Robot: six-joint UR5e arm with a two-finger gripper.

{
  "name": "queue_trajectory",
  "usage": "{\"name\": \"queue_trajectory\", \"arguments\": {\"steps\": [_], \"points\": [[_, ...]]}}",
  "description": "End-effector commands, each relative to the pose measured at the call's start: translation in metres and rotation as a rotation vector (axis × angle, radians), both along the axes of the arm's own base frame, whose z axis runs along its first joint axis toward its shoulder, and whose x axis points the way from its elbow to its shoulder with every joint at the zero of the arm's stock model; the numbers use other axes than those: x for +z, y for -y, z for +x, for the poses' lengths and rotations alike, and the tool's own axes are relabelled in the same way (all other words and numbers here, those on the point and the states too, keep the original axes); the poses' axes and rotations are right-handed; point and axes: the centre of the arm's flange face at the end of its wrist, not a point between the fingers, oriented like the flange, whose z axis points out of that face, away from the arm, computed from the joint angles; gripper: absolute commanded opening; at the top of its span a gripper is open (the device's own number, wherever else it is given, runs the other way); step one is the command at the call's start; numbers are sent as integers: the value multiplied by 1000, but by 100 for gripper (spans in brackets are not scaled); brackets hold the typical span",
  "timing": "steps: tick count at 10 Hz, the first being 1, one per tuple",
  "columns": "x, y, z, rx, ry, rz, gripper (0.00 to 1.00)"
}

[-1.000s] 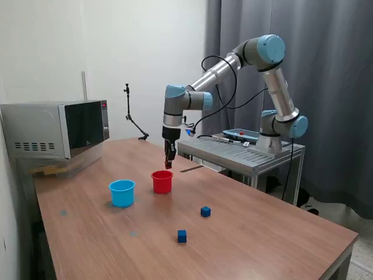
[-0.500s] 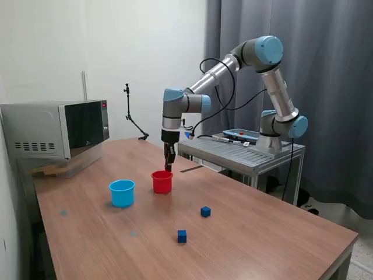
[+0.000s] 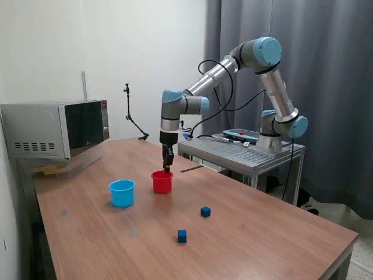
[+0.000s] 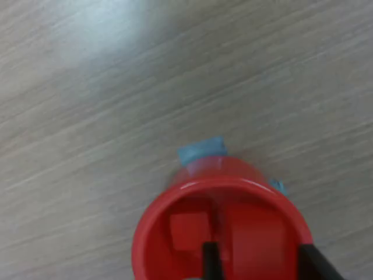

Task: Place red objects in the red bin, and blue objects in the blue bin.

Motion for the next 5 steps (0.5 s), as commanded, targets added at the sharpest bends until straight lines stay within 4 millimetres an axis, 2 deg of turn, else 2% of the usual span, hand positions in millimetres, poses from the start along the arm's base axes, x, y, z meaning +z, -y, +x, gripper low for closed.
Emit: {"name": "queue_trajectory", "arguments": {"steps": [1, 3, 4, 5], "points": [[-1, -1, -1, 0, -2, 1, 100], [0, -2, -1, -1, -3, 3, 100], [0, 4, -1, 6, -2, 1, 100], [6, 21, -6, 34, -11, 2, 100]]}}
